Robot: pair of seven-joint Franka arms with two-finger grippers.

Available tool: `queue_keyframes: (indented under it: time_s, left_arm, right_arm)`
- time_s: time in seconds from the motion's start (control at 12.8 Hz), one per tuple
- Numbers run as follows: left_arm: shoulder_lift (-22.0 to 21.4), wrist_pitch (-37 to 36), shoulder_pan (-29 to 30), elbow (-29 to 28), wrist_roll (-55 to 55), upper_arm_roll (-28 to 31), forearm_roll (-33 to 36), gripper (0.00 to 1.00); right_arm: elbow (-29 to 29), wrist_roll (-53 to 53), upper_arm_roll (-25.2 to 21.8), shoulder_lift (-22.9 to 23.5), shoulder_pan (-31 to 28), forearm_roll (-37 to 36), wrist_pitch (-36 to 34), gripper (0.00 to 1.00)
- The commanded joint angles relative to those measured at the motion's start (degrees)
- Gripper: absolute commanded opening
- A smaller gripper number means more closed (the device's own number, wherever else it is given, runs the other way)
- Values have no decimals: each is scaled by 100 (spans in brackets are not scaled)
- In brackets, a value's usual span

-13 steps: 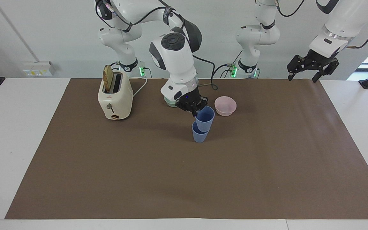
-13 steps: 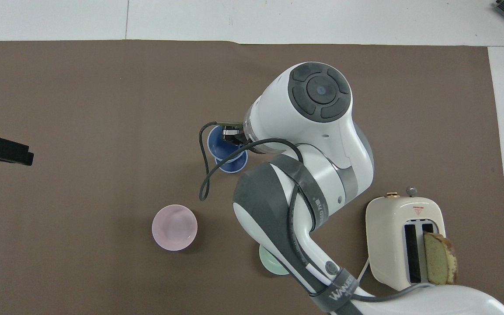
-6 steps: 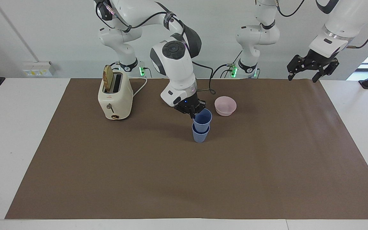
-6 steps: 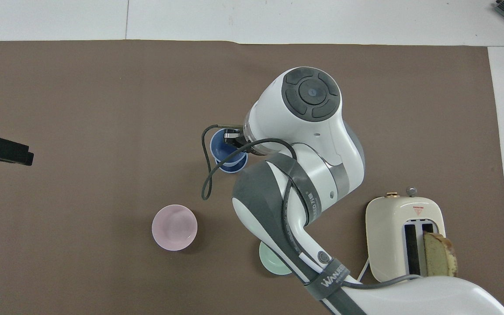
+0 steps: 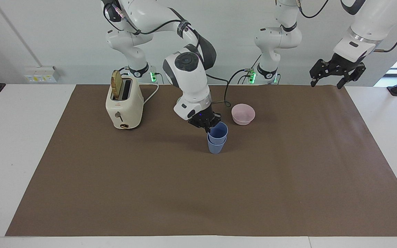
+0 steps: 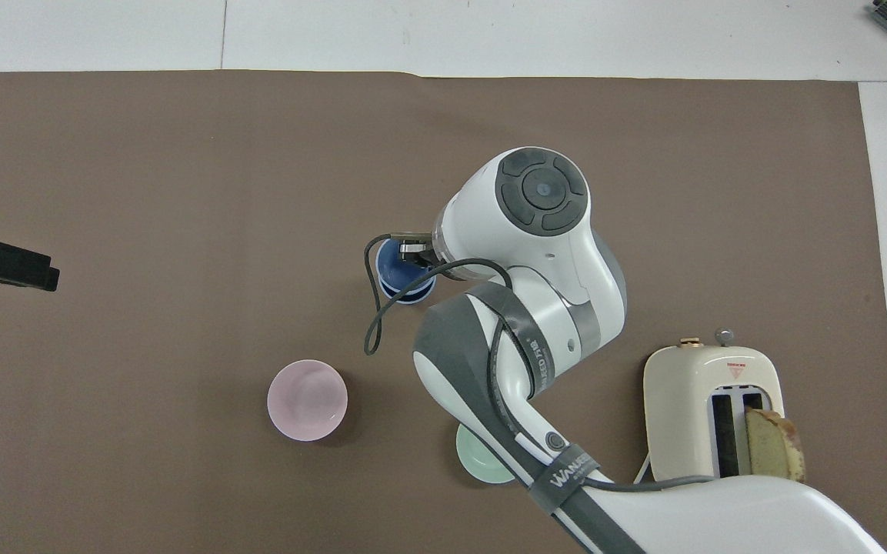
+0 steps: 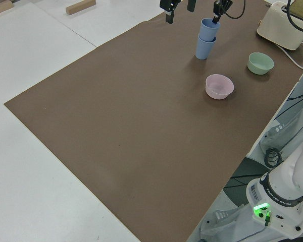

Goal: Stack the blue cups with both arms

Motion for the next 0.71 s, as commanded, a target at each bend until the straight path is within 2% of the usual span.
queue_keyframes:
  time_s: [0.0, 0.08, 0.16, 0.24, 0.31, 0.39, 0.63]
  left_arm:
    - [-46, -92, 37, -13, 24, 0, -71, 100]
    - [-46, -92, 37, -13, 24, 0, -71, 100]
    - [-46, -92, 37, -13, 24, 0, -71, 100]
    - [-46, -92, 37, -13, 24, 0, -71, 100]
    - [-46, -92, 37, -13, 24, 0, -71, 100]
    - [-46, -92, 37, -13, 24, 0, -71, 100]
    - [-46, -101, 46, -4, 24, 0, -71, 100]
  right_arm:
    - [-241, -53, 43, -236, -79, 22, 100, 26]
    - [-215, -27, 43, -236, -61, 22, 73, 33]
    - [-206, -26, 43, -270, -53, 22, 47, 48]
    - [-206, -35, 34, -366, -70, 22, 20, 74]
    - [-206, -26, 25, -489, -96, 22, -102, 83]
    - [-197, -26, -1, -630, -157, 22, -260, 100]
    - [-188, -61, -19, -1156, -604, 13, -804, 100]
